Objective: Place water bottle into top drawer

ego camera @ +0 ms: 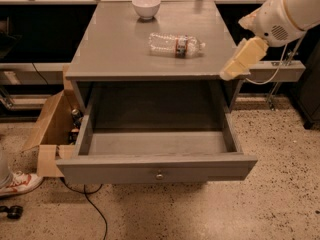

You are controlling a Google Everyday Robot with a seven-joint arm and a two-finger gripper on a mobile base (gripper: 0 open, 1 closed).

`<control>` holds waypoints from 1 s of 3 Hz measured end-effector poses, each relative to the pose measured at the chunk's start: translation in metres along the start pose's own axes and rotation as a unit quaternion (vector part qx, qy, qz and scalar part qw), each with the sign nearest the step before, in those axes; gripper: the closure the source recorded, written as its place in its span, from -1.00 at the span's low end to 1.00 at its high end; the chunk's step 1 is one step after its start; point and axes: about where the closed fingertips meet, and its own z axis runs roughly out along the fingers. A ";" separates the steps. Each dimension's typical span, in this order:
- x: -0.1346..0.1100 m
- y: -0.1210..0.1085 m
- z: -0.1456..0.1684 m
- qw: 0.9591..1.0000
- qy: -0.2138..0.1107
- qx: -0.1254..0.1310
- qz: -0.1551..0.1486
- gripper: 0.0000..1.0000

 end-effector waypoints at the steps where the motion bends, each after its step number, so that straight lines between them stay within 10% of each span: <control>1: -0.033 -0.039 0.048 0.999 -0.051 0.001 0.008 -1.00; 3: -0.082 -0.105 0.150 0.997 -0.035 0.012 0.066 -1.00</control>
Offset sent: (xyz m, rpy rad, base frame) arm 0.1987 0.1011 -0.0161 0.1825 -0.0296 -0.0472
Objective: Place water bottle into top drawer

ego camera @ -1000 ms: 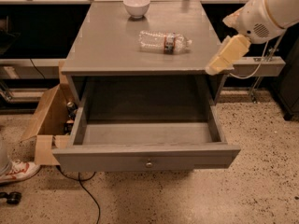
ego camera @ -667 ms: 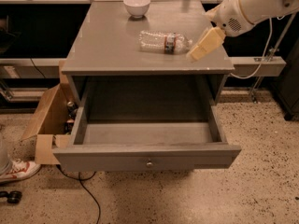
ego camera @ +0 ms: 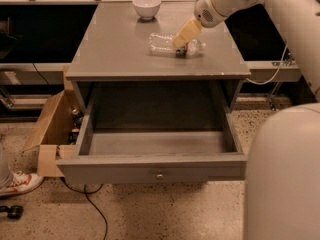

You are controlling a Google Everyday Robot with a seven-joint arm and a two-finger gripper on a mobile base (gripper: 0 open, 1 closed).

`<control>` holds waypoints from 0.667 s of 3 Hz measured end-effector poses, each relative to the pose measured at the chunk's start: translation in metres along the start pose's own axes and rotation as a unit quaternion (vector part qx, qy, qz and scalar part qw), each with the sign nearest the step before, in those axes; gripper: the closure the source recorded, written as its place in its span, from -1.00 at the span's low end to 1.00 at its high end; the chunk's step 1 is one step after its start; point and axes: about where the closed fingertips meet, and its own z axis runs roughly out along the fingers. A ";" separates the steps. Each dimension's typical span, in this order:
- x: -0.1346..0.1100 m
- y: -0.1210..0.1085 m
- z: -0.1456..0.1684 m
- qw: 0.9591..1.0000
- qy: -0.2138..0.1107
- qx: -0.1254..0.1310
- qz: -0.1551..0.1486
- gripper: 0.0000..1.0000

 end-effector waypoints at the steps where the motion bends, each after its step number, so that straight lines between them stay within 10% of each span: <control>1: -0.002 -0.004 0.039 0.999 0.029 -0.005 0.020 -1.00; 2: -0.004 0.000 0.073 0.998 0.046 -0.020 0.029 -1.00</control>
Offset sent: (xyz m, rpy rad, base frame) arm 0.0607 0.0586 -0.0641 -0.0462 0.1519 -0.0374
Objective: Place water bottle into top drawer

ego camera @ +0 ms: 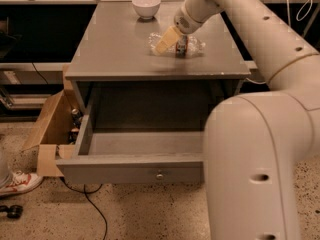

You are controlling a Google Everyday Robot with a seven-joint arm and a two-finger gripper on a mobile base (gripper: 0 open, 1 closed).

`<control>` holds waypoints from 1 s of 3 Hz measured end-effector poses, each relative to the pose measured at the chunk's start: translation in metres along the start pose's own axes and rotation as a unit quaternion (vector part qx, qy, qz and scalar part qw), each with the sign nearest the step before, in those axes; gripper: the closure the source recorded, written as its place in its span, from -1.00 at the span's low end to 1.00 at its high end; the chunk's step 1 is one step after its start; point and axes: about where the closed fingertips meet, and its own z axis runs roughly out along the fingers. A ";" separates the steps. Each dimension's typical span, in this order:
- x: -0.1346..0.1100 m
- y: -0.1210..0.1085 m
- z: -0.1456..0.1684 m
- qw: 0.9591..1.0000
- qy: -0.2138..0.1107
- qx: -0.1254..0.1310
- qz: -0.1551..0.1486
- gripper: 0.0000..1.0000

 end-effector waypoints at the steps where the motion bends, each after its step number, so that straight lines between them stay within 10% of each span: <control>1: -0.005 0.008 0.035 1.000 0.006 -0.024 0.004 -0.46; 3: -0.007 0.020 0.032 0.999 -0.030 -0.042 -0.003 0.47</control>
Offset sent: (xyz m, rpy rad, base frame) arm 0.0177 0.0491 -0.0445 0.0336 0.0837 0.0738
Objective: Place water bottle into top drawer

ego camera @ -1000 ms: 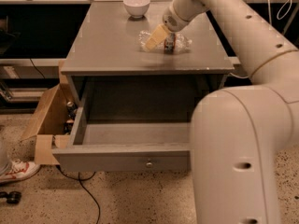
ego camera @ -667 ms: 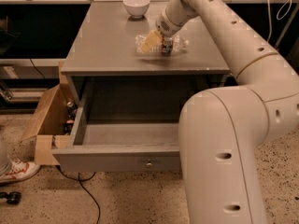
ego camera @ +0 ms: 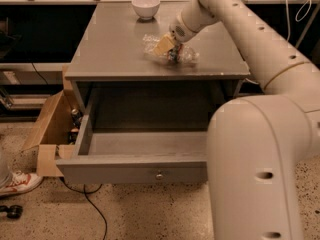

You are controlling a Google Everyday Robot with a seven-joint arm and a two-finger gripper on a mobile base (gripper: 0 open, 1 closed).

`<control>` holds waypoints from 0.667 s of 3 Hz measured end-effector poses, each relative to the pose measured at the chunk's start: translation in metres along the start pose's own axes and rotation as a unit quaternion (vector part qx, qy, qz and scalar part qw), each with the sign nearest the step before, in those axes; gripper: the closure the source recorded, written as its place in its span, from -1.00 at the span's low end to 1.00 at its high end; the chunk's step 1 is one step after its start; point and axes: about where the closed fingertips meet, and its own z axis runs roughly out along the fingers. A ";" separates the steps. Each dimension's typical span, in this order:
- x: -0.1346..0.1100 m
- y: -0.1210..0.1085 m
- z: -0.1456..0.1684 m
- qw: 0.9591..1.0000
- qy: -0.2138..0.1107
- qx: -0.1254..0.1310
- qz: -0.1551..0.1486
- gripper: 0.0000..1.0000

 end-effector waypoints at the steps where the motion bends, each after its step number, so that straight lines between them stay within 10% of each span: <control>1: -0.001 0.016 -0.051 0.998 -0.065 0.015 -0.002 0.93; 2: 0.015 0.066 -0.081 0.995 -0.104 0.004 0.003 1.00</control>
Offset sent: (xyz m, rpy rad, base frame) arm -0.1529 -0.0326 0.0305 0.2266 -0.0927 0.0032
